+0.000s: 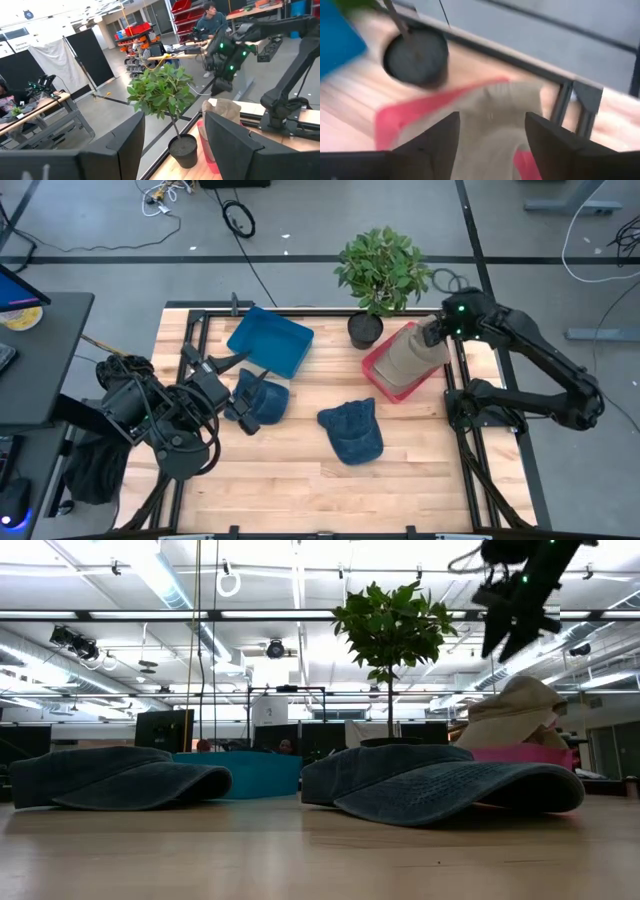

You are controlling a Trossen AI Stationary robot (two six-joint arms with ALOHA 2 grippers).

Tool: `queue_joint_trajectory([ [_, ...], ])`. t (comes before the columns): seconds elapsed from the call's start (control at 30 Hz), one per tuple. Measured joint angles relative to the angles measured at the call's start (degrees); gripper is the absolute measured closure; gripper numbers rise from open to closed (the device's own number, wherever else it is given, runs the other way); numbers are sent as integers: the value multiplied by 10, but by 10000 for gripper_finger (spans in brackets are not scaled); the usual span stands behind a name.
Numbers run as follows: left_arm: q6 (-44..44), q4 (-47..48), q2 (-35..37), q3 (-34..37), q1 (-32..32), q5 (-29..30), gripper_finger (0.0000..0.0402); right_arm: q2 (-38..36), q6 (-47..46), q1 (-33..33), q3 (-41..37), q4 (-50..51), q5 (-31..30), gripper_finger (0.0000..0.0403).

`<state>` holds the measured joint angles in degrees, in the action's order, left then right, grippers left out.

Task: Pick & Place hat
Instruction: Put the brown cap into the red bin

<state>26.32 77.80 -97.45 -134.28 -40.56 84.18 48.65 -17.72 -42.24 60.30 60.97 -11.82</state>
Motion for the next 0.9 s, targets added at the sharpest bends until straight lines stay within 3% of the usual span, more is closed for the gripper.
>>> queue_joint_trajectory([
  [0.13,0,0,0,0,0,0,191,-5,0,0,18,-23,53,235],
  [0.33,0,0,0,0,3,0,191,8,2,0,-3,21,103,386],
  [0.57,-1,0,0,0,3,0,191,43,-33,-1,-96,1,102,399],
  [0.73,-1,0,0,0,6,0,191,84,-69,-7,-186,-58,98,401],
  [0.9,-1,0,0,0,6,0,191,114,-73,-7,-225,-113,90,401],
])
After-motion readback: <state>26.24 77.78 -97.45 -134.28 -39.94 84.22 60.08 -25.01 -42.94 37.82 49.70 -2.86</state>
